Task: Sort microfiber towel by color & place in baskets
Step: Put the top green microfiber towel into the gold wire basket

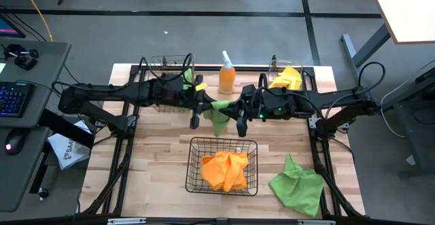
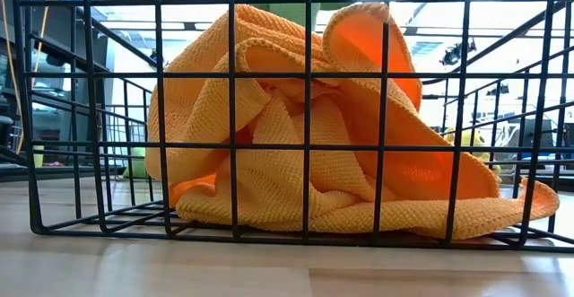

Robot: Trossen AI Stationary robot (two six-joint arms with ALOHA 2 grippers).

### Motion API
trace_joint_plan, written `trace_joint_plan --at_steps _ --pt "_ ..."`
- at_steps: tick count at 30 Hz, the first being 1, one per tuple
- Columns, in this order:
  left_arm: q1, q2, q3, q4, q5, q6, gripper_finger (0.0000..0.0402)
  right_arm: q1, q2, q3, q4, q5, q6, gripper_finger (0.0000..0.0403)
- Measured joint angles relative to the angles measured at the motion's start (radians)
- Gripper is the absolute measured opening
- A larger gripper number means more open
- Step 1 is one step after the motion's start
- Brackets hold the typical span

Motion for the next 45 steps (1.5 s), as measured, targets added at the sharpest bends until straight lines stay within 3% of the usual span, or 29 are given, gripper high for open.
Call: trace_joint_plan --at_steps 3,9,12,15,25,31,34,38,45 --pt "0.03 -0.047 -0.001 -0.142 -0.087 0.039 0.0007 0.0 -0.01 -0.001 -0.009 0.002 -0.002 0.0088" --pt "0.151 -0.236 -0.002 -0.443 -0.312 0.066 0.0003 0.001 -0.092 0.0 -0.189 0.121 0.004 0.0158" --pt "0.238 -0.323 -0.027 -0.504 -0.446 0.023 0.0002 0.0 -0.128 0.0 -0.258 0.162 0.046 0.0182" --pt "0.332 -0.385 -0.076 -0.461 -0.529 0.005 0.0001 -0.001 -0.144 0.0 -0.27 0.173 0.049 0.0194" --pt "0.57 -0.356 -0.319 -0.115 -0.431 -0.007 0.0001 -0.001 -0.132 0.0 -0.313 0.186 0.053 0.0197" --pt "0.587 -0.28 -0.406 -0.272 -0.375 -0.167 0.0 -0.001 -0.132 0.0 -0.421 0.185 0.126 0.0197" --pt "0.577 -0.263 -0.456 -0.341 -0.292 -0.286 0.0 -0.001 -0.133 0.0 -0.493 0.185 0.177 0.0197" --pt "0.559 -0.26 -0.561 -0.288 -0.173 -0.392 0.0007 -0.001 -0.133 0.0 -0.577 0.185 0.24 0.0197" --pt "0.548 -0.261 -0.608 -0.24 -0.13 -0.424 0.0086 0.009 -0.133 0.0 -0.694 0.188 0.318 0.0197"
